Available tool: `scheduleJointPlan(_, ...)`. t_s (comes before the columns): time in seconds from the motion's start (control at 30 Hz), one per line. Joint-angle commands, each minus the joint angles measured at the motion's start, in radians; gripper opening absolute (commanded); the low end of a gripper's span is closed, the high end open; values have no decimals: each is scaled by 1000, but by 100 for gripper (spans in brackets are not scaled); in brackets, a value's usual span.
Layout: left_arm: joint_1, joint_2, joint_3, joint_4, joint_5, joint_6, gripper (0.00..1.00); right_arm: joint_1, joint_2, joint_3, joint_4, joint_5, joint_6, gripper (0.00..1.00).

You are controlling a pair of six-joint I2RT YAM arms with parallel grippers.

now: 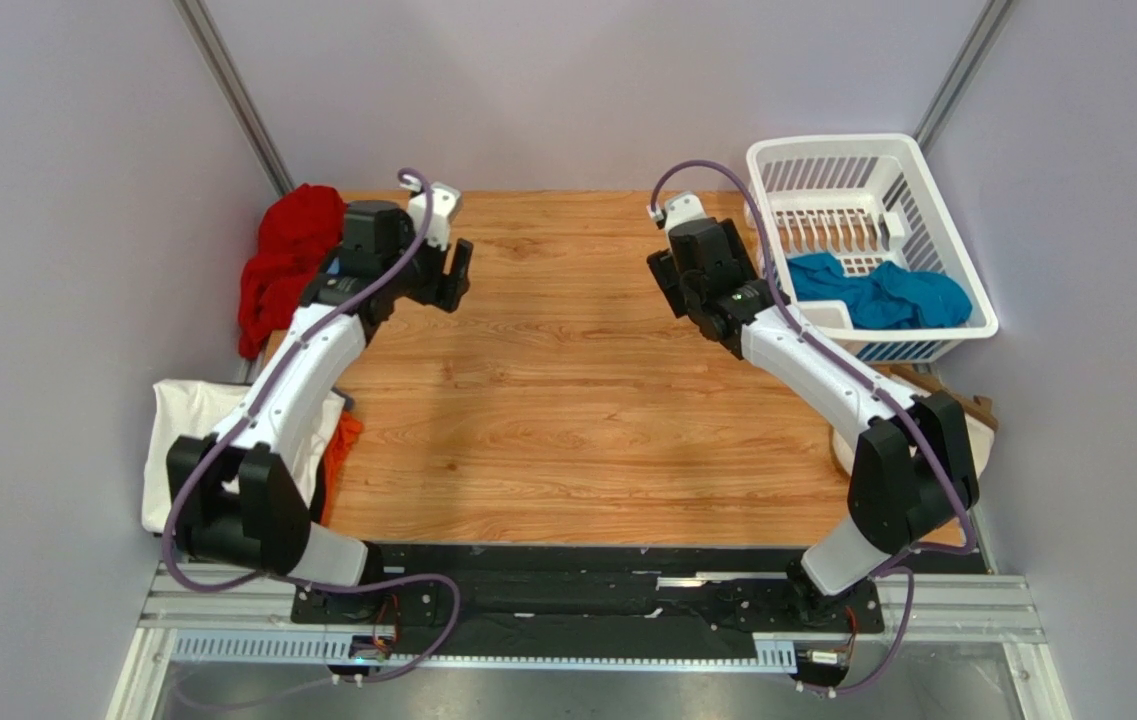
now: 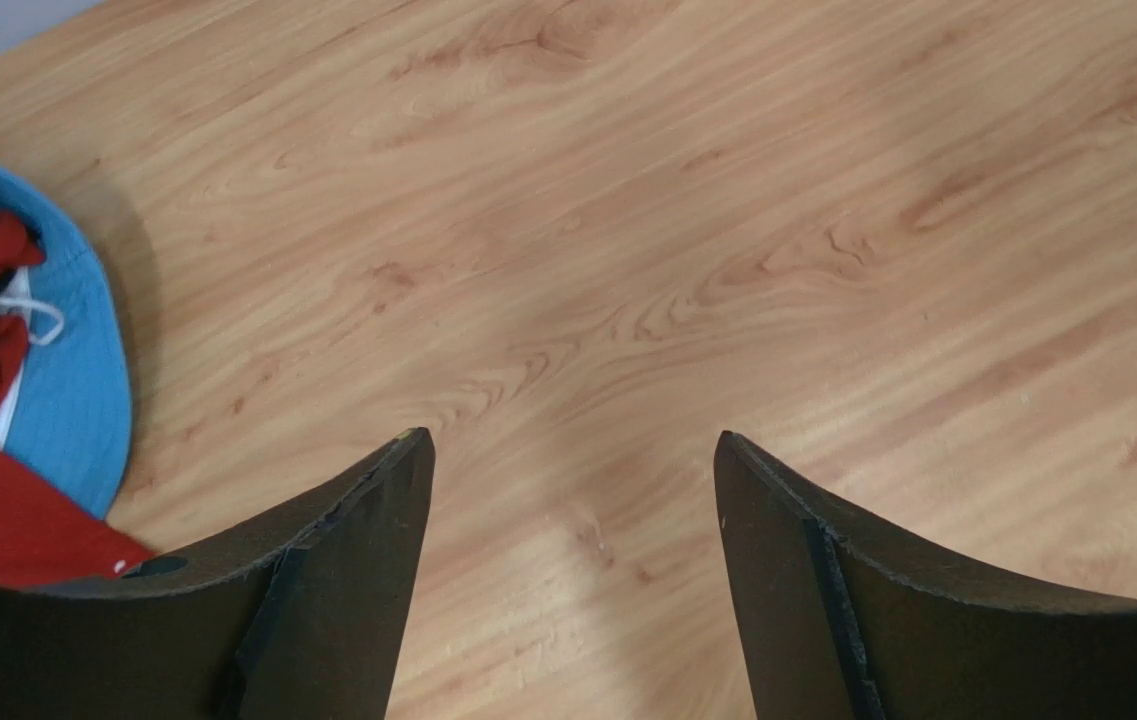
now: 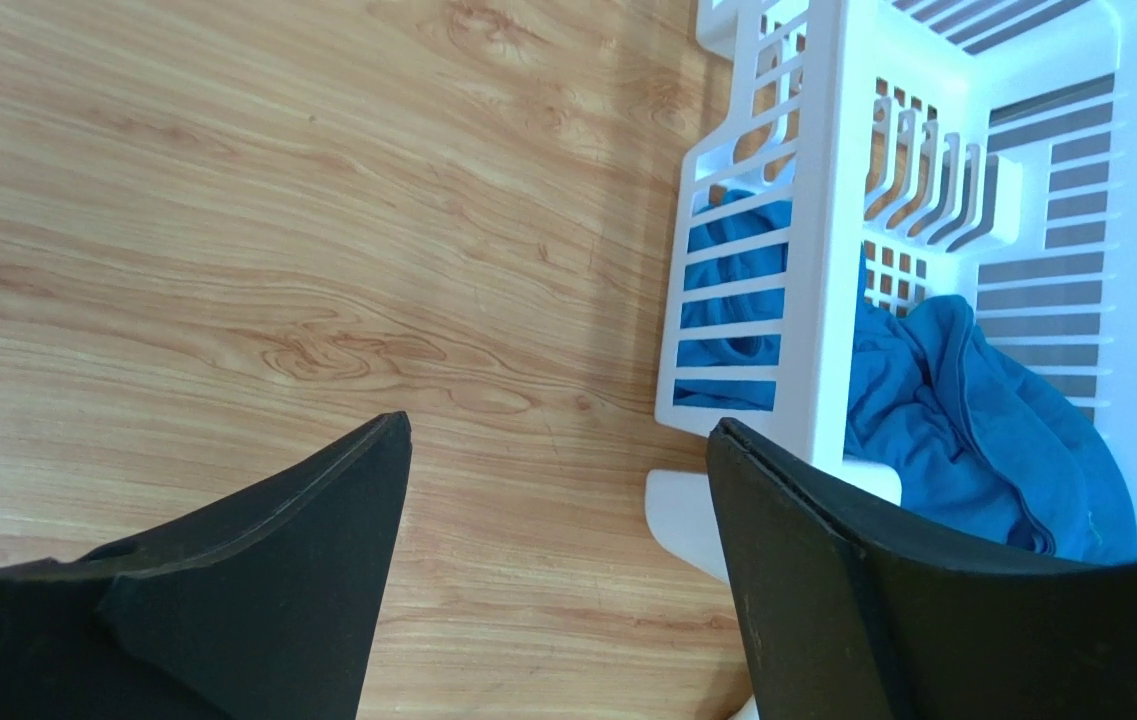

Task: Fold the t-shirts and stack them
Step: Neatly place the folded tshirt to the corner

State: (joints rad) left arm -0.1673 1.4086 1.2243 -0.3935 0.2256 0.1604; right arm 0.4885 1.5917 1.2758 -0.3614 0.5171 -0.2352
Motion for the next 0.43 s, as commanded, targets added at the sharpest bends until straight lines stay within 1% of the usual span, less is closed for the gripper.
scheduleJointPlan(0.0,-57,82,44,108,-196,-58,77,5,-78,-24,85,-9,51,77)
scheduleJointPlan(0.07,-58,93,46,140,-203,-58,78,5,-110,-53,105,-22,37,79)
scheduleJointPlan(0.23,-60,107,55,185,-223,-65,78,5,-142,-61,125,-20,53,78)
scheduleJointPlan(0.33,-67,105,58,183,-223,-76,78,5,-156,-75,134,-25,54,75)
scheduleJointPlan(0.4,-74,99,54,182,-223,-78,78,4,-160,-84,142,-38,50,76)
